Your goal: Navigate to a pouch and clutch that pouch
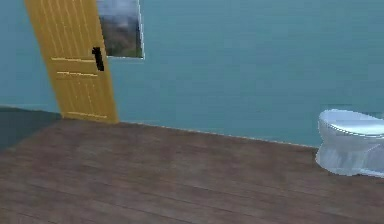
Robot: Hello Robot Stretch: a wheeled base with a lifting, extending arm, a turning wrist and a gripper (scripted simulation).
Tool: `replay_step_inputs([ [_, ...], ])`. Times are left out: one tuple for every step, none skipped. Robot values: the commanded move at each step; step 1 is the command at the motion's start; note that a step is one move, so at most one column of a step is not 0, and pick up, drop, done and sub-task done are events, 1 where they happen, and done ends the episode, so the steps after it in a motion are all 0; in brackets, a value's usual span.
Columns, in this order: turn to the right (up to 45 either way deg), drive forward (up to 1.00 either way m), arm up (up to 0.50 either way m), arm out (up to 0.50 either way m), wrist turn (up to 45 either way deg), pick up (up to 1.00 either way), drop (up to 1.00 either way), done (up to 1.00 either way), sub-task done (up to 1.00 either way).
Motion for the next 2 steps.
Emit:
replay_step_inputs([
  [0.0,0.45,0.0,0.0,0.0,0.0,0.0,0.0,0.0],
  [-27.0,0.0,0.0,0.0,0.0,0.0,0.0,0.0,0.0],
])
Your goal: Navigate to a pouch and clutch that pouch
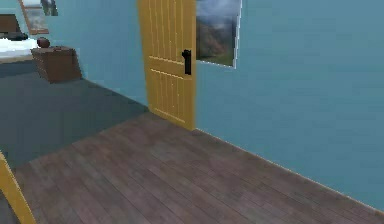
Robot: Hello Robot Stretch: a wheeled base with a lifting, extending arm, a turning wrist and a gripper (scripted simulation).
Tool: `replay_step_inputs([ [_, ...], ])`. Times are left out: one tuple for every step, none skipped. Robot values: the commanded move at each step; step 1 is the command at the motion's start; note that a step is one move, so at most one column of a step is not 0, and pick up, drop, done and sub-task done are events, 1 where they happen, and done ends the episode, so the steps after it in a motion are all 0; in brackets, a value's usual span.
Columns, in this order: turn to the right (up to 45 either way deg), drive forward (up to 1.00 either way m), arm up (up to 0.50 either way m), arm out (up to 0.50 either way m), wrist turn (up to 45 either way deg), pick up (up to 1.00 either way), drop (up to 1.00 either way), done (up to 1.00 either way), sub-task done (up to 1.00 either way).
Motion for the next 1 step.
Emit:
replay_step_inputs([
  [0.0,0.45,0.0,0.0,0.0,0.0,0.0,0.0,0.0],
])
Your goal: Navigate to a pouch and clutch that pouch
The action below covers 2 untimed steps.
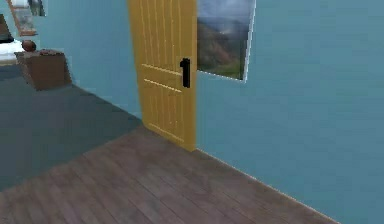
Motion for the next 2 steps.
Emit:
replay_step_inputs([
  [-27.0,0.0,0.0,0.0,0.0,0.0,0.0,0.0,0.0],
  [0.0,1.0,0.0,0.0,0.0,0.0,0.0,0.0,0.0],
])
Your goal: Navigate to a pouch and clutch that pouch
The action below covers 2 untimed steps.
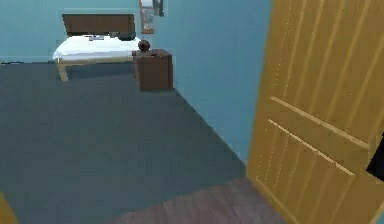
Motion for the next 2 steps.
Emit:
replay_step_inputs([
  [-21.0,0.0,0.0,0.0,0.0,0.0,0.0,0.0,0.0],
  [-3.0,0.0,0.0,0.0,0.0,0.0,0.0,0.0,0.0],
])
